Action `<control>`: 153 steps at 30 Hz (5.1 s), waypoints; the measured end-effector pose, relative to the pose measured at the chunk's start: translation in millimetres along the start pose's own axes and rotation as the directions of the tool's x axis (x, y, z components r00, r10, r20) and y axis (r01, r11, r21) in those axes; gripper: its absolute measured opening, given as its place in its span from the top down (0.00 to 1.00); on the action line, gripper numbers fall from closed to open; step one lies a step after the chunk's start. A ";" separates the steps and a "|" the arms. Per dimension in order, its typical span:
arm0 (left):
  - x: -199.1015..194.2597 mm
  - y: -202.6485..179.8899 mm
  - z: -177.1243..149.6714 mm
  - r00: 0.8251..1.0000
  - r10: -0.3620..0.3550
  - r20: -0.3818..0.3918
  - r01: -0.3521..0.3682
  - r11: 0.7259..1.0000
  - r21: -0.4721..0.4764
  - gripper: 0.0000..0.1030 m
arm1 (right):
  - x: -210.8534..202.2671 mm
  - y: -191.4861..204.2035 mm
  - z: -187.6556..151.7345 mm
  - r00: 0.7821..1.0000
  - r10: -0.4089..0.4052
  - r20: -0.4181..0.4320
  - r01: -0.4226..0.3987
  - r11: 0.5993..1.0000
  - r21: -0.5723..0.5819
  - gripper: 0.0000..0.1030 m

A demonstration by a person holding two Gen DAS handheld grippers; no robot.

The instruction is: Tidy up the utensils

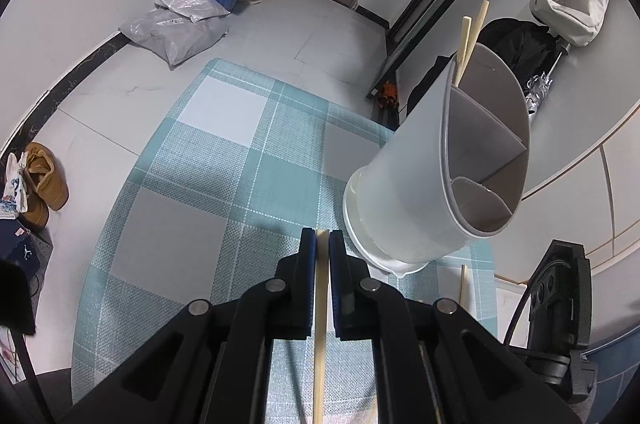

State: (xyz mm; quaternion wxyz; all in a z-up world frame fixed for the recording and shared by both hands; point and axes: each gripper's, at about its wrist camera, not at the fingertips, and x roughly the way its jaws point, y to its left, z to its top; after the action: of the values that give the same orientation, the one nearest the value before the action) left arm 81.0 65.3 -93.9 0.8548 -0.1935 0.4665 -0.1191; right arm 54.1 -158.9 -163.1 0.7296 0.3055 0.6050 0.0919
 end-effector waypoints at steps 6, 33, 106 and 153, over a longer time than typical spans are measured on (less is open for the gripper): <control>-2.1 0.0 -0.9 1.000 0.008 0.005 -0.008 1.000 0.012 0.97 | -8.2 -0.1 -0.2 0.997 -0.022 0.071 0.026 0.998 -0.064 0.96; -74.0 -42.7 -4.0 0.971 -0.079 0.228 0.041 0.985 0.165 0.97 | -126.0 35.2 -31.8 0.872 0.128 0.473 0.114 0.886 -0.449 0.96; -54.4 -99.0 141.3 0.961 -0.139 0.239 0.083 0.970 0.230 0.97 | -183.1 174.6 107.0 0.765 0.332 0.551 0.274 0.608 -0.746 0.96; -139.8 -96.3 49.0 0.892 0.133 0.433 -0.210 0.968 0.135 0.11 | -213.5 105.5 -8.2 0.773 0.278 0.570 0.195 0.751 -0.631 0.33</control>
State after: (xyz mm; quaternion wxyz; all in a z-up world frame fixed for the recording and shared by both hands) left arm 45.1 43.4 77.8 0.9561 -0.0952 0.2743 -0.0398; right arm 17.5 -179.7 71.5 0.9457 0.0554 0.2434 0.2079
